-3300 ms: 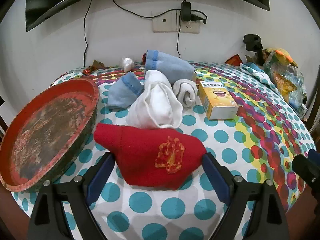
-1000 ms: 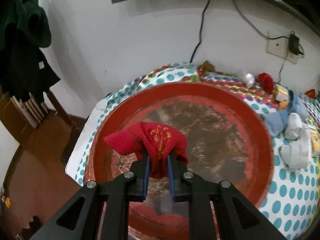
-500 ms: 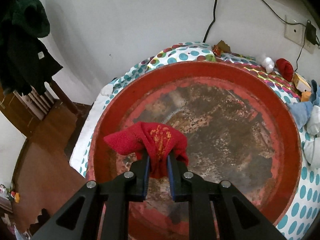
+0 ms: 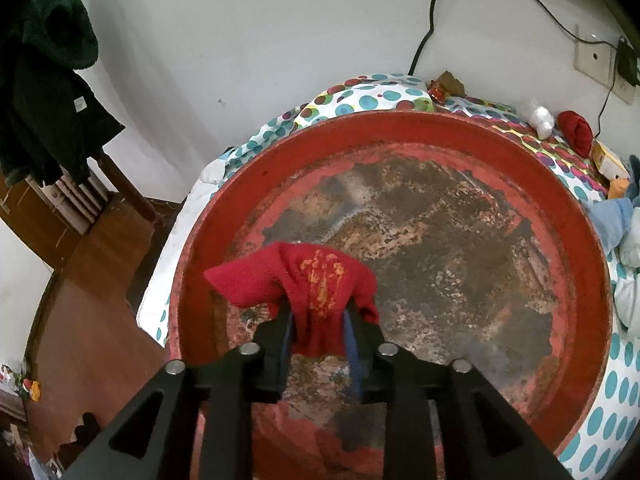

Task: Organize objects
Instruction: 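Carry the red sock over the red tray with the left gripper, then open the left gripper to drop the red sock onto the tray, then grasp the white folded sock with the right gripper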

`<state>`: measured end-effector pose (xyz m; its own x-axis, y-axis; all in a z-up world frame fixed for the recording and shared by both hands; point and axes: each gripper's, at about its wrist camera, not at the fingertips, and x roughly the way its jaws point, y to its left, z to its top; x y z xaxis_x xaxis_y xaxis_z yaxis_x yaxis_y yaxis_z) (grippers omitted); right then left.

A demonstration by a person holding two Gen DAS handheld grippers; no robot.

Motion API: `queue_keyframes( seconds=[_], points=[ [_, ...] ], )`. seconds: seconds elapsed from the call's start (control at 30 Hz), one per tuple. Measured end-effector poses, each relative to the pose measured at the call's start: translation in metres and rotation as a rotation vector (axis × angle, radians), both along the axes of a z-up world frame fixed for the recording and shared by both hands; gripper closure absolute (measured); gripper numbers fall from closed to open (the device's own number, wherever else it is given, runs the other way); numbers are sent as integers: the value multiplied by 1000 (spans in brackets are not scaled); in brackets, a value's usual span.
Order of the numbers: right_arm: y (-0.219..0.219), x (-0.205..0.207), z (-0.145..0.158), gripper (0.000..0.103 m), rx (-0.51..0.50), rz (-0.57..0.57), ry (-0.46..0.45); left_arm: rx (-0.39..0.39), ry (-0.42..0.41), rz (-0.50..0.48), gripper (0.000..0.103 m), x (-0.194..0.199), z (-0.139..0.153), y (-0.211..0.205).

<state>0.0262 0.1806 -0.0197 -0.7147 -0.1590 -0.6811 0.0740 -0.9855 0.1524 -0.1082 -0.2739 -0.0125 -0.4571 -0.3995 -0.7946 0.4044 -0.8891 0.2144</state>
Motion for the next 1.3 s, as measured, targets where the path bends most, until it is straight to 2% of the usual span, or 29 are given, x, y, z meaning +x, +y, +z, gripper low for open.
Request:
queue_keyframes(
  seconds=[0.2, 0.63, 0.97, 1.1, 1.3],
  points=[
    [-1, 0, 1, 0, 5, 0, 5, 4, 25, 9, 46, 6, 0, 2],
    [-1, 1, 2, 0, 6, -2, 8, -24, 156, -87, 43, 29, 33, 28],
    [-4, 2, 2, 0, 12, 4, 11, 21, 203, -131, 43, 43, 46, 45],
    [-5, 2, 0, 0, 11, 14, 5, 48, 245, -158, 43, 67, 54, 52],
    [-26, 4, -2, 0, 41, 106, 30, 3, 320, -250, 42, 117, 64, 76]
  ],
)
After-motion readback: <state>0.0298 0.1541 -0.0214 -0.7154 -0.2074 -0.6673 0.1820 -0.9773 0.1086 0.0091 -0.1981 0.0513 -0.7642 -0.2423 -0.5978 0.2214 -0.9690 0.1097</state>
